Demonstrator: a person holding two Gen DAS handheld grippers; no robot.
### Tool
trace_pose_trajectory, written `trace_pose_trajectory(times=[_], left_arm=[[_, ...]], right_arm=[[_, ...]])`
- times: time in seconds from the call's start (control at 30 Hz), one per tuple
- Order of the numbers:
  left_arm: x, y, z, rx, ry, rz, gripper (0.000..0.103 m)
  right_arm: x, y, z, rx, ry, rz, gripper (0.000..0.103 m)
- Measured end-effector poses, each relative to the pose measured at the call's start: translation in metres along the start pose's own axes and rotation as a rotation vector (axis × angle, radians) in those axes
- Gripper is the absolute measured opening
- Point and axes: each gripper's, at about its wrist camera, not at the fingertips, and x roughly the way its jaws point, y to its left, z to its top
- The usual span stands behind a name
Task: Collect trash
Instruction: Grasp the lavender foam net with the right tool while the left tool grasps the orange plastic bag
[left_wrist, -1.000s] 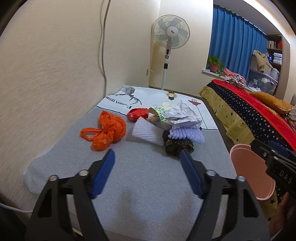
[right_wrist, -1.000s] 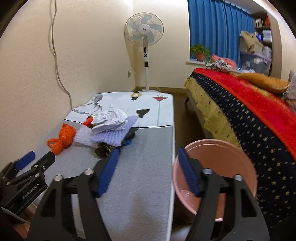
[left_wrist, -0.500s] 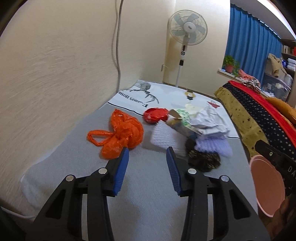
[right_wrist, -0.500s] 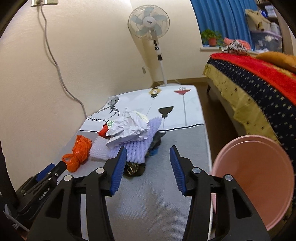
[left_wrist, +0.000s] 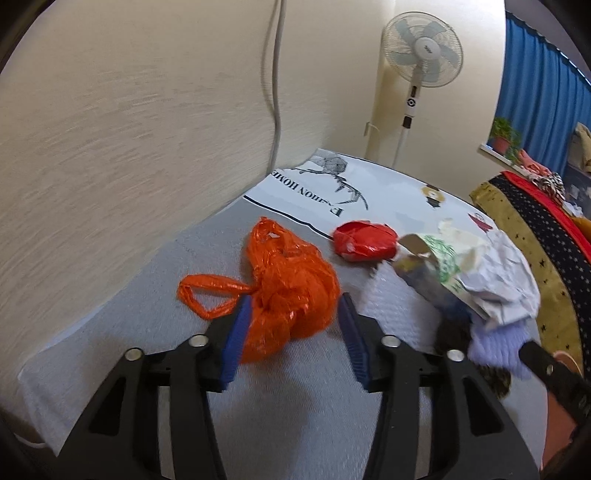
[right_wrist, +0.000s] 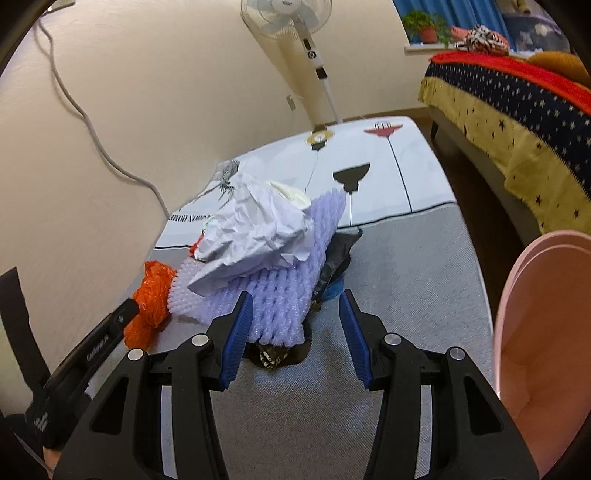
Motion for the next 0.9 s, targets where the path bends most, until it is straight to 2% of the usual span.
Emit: trace_pose_trajectory(times=[0.07, 0.13, 0.2, 0.23, 0.3, 0.47, 0.6, 0.9], left_arm=[[0.008, -0.001, 0.002, -0.011, 0.013, -0.002, 0.053], [0.015, 0.000, 0.003, -0.022, 0.024, 0.008, 0.053], [0.020, 0.000, 0.005, -0.027, 0.032, 0.012, 0.053], [0.022, 0.000, 0.005, -0.027, 0.038, 0.014, 0.052], [0.024, 0.001, 0.005, -0.030, 0.050, 0.005, 0.040], [0.022, 0.003, 0.004, -0.028, 0.058, -0.010, 0.020], [0.013, 0.004, 0.005, -0.035, 0.046, -0.028, 0.016], [-0.021, -0.001, 0.002, -0.023, 0.012, -0.099, 0.014]], right_arm=[[0.004, -0.001, -0.001, 0.005, 0.012, 0.009, 0.047], [0.006, -0.001, -0.002, 0.001, 0.023, 0.019, 0.039], [0.006, 0.000, -0.001, -0.009, 0.028, 0.027, 0.026], [0.007, 0.000, -0.001, -0.014, 0.030, 0.030, 0.023], [0.005, 0.002, 0.000, -0.028, 0.028, 0.040, 0.014], [-0.010, 0.009, 0.003, -0.071, -0.010, 0.037, 0.011], [-0.027, 0.015, 0.005, -0.116, -0.051, 0.026, 0.011], [-0.066, 0.017, 0.005, -0.158, -0.114, -0.001, 0.010]])
